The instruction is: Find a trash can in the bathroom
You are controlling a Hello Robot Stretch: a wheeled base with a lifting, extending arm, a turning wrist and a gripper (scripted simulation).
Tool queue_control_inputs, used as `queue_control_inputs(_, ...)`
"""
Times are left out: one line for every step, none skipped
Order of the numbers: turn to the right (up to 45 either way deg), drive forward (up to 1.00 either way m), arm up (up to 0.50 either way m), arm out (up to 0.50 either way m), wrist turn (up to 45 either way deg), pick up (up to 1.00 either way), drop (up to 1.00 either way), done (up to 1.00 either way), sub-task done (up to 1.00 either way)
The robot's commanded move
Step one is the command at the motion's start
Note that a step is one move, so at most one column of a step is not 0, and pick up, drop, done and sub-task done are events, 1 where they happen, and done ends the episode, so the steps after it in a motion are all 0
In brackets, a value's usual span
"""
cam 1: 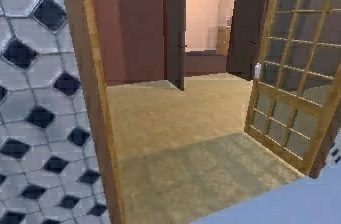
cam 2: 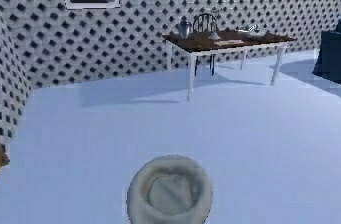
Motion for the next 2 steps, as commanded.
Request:
queue_control_inputs(12.0, 0.0, 0.0, 0.0, 0.0, 0.0, 0.0, 0.0, 0.0)
queue_control_inputs(0.0, 1.0, 0.0, 0.0, 0.0, 0.0, 0.0, 0.0, 0.0)
